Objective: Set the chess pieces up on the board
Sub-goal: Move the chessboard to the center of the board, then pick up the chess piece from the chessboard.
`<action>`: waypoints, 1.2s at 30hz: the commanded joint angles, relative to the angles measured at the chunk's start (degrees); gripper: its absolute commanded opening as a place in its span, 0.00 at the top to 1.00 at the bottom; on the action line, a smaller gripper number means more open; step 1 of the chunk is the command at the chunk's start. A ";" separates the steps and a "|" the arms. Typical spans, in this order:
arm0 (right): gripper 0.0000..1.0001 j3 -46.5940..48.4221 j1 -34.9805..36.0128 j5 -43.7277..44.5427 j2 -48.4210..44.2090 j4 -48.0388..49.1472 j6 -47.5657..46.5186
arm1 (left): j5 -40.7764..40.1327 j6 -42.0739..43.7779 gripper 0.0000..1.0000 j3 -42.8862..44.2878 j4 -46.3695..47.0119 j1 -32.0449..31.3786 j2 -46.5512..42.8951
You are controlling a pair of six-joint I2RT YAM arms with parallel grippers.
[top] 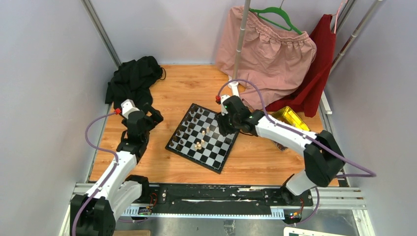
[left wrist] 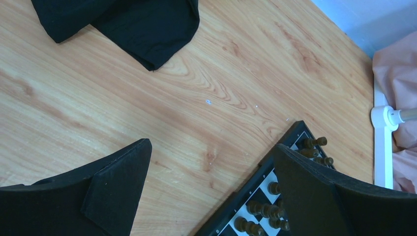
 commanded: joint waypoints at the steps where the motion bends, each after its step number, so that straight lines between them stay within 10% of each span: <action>1: 0.51 5.96 2.64 6.52 4.98 -3.87 -5.01 | 0.85 1.60 0.00 1.19 -0.16 0.39 0.05; 36: 0.57 24.08 5.32 0.08 25.16 -5.27 -6.66 | 0.90 1.30 0.00 -0.58 1.76 0.39 0.41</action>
